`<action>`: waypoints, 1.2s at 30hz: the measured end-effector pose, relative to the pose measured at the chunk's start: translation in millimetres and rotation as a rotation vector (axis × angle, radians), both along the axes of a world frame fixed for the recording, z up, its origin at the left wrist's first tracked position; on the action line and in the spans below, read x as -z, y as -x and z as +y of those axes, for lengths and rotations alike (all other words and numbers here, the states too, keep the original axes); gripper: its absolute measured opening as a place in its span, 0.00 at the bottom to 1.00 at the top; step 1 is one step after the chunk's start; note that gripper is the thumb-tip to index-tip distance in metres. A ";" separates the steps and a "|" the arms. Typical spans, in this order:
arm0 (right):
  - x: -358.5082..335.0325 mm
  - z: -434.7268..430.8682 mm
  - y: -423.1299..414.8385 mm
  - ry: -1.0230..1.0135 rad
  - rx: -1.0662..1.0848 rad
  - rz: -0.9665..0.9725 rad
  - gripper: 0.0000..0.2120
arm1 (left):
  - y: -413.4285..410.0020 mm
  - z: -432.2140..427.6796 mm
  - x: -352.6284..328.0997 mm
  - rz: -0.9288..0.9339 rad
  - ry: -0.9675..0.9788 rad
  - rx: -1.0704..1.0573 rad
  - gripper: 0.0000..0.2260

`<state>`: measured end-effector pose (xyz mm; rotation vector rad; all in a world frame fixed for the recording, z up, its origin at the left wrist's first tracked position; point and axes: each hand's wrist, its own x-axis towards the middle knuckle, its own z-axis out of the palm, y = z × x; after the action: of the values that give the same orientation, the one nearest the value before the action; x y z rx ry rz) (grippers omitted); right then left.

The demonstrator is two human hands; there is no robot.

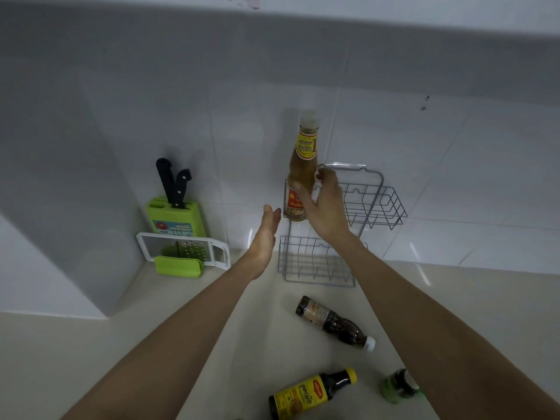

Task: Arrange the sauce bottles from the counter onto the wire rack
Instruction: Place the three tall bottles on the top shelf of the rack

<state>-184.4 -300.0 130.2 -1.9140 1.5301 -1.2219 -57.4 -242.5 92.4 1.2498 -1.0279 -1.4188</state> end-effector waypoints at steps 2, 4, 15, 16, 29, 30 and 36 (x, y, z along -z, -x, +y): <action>9.2 24.0 15.6 0.192 0.072 -0.048 0.21 | -3.3 5.1 14.0 -0.055 -0.008 -0.069 0.30; 29.4 50.7 37.1 0.234 0.043 -0.038 0.13 | -7.6 12.2 33.1 -0.106 -0.044 -0.102 0.29; 182.9 109.3 133.7 -0.939 -0.229 0.914 0.44 | 2.8 41.3 91.4 -0.313 -0.225 0.057 0.31; 187.7 110.8 135.0 -0.906 -0.218 0.913 0.40 | 4.5 40.6 93.0 -0.312 -0.225 0.061 0.30; 156.8 106.4 141.8 -0.528 -0.066 0.320 0.20 | 23.7 42.5 74.4 -0.267 -0.175 0.023 0.38; 150.9 107.6 135.5 -0.487 -0.061 0.260 0.19 | 25.6 43.5 70.3 -0.268 -0.154 0.018 0.35; 105.5 99.4 104.6 -0.376 -0.024 0.089 0.16 | 31.3 45.1 36.2 -0.349 -0.035 -0.010 0.24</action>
<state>-289.0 -200.6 24.6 -1.7481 1.6405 -0.7786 -88.7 -197.4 56.1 1.5621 -1.2300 -1.2401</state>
